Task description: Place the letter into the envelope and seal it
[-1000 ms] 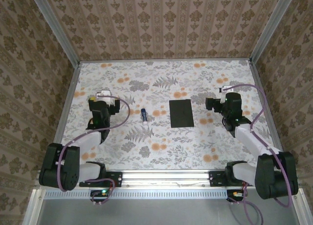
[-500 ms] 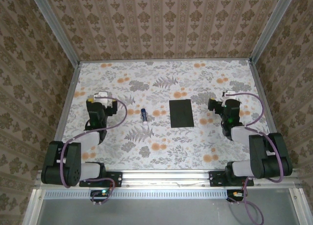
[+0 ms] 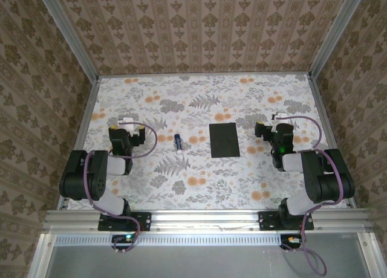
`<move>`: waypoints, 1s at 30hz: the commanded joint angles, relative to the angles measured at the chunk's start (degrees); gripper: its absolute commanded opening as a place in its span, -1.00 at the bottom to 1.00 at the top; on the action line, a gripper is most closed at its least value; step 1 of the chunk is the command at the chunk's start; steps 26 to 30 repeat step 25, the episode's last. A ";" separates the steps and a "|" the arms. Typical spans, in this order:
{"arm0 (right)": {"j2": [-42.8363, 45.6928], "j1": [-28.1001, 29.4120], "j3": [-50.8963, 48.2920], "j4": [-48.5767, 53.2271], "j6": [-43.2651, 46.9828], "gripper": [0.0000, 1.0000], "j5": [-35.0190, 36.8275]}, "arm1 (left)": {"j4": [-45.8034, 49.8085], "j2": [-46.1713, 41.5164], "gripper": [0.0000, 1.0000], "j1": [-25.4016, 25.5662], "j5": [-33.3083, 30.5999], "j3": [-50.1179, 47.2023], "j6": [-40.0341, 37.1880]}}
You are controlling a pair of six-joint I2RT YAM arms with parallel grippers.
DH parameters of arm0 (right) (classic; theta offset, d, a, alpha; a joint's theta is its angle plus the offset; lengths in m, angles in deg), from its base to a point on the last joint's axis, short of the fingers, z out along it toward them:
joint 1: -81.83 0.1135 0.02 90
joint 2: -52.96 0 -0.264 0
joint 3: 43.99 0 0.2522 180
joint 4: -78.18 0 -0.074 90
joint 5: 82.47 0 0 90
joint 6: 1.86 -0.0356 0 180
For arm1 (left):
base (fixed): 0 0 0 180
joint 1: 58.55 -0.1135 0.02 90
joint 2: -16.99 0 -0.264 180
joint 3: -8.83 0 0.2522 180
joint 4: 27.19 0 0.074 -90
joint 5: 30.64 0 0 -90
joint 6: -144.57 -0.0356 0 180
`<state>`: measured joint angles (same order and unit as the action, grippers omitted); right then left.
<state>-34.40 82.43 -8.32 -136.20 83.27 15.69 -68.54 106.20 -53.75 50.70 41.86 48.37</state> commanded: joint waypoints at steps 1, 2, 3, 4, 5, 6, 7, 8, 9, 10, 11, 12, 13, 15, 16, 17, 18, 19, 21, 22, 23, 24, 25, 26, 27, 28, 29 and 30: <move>-0.11 -0.16 0.14 -2.93 0.64 1.00 -0.10 | 1.73 -0.27 0.99 -1.33 0.86 2.66 2.48; -0.18 -0.16 0.15 -2.83 0.67 1.00 -0.08 | 0.69 0.18 1.00 -1.92 1.20 2.55 2.38; -0.19 -0.16 0.15 -2.84 0.72 1.00 -0.08 | 1.28 0.03 1.00 -1.97 1.25 2.71 2.49; -0.19 -0.12 0.13 -2.75 0.74 1.00 -0.08 | 1.31 -0.08 1.00 -1.96 1.27 2.76 2.72; -0.14 -0.16 0.23 -2.75 0.73 1.00 -0.06 | 0.74 0.06 1.00 -1.95 1.17 2.60 2.33; -0.18 -0.08 0.31 -2.54 0.81 1.00 0.00 | 1.16 -0.06 1.00 -1.98 1.18 2.62 2.47; -0.12 0.01 0.32 -2.53 0.80 1.00 0.06 | 0.90 0.06 1.00 -1.91 1.18 2.54 2.35; -0.19 0.04 0.32 -2.57 0.80 1.00 0.10 | 1.04 0.07 1.00 -1.98 1.19 2.53 2.44; -0.18 0.06 0.32 -2.53 0.89 1.00 0.10 | 0.87 0.07 1.00 -1.94 1.20 2.54 2.34; -0.15 0.08 0.32 -2.57 1.01 1.00 0.14 | 0.93 0.08 1.00 -1.93 1.19 2.53 2.37; -0.15 0.18 0.40 -2.50 1.04 1.00 0.21 | 0.89 0.08 0.99 -1.93 1.20 2.53 2.34; -0.14 0.28 0.49 -2.32 1.12 1.00 0.34 | 0.93 0.08 1.00 -1.98 1.20 2.53 2.33; -0.15 0.38 0.50 -2.22 1.30 1.00 0.45 | 0.91 0.07 1.00 -1.98 1.13 2.53 2.38; -0.19 0.45 0.58 -2.13 1.35 1.00 0.62 | 0.87 0.07 1.00 -1.99 1.14 2.53 2.35; -0.19 0.45 0.59 -2.13 1.36 1.00 0.62 | 0.93 0.02 1.00 -1.97 1.19 2.54 2.39; -0.23 0.48 0.74 -1.96 1.48 1.00 0.63 | 0.89 0.05 1.00 -1.97 1.20 2.55 2.34; -0.23 0.54 0.80 -1.87 1.44 1.00 0.59 | 0.88 0.06 1.00 -1.98 1.20 2.53 2.40; -0.33 0.54 0.92 -1.67 1.40 1.00 0.62 | 0.88 0.07 1.00 -1.90 1.15 2.53 2.46; -0.43 0.54 1.04 -1.43 1.57 1.00 0.69 | 0.85 0.03 1.00 -1.98 1.20 2.53 2.37; -0.29 0.62 1.03 -1.47 1.50 1.00 0.67 | 0.91 0.05 0.99 -1.94 1.20 2.53 2.38; -0.23 0.64 0.90 -1.59 1.52 1.00 0.80 | 0.88 0.04 1.00 -1.98 1.20 2.53 2.42; -0.20 0.64 0.70 -1.91 1.57 1.00 0.73 | 0.88 0.02 1.00 -1.97 1.17 2.53 2.40; -0.23 0.71 0.76 -1.89 1.63 1.00 0.82 | 0.89 0.08 1.00 -1.90 1.15 2.53 2.39; -0.23 0.71 0.76 -1.89 1.63 1.00 0.82 | 0.89 0.08 1.00 -1.90 1.15 2.53 2.39; -0.23 0.71 0.76 -1.89 1.63 1.00 0.82 | 0.89 0.08 1.00 -1.90 1.15 2.53 2.39; -0.23 0.71 0.76 -1.89 1.63 1.00 0.82 | 0.89 0.08 1.00 -1.90 1.15 2.53 2.39; -0.23 0.71 0.76 -1.89 1.63 1.00 0.82 | 0.89 0.08 1.00 -1.90 1.15 2.53 2.39; -0.23 0.71 0.76 -1.89 1.63 1.00 0.82 | 0.89 0.08 1.00 -1.90 1.15 2.53 2.39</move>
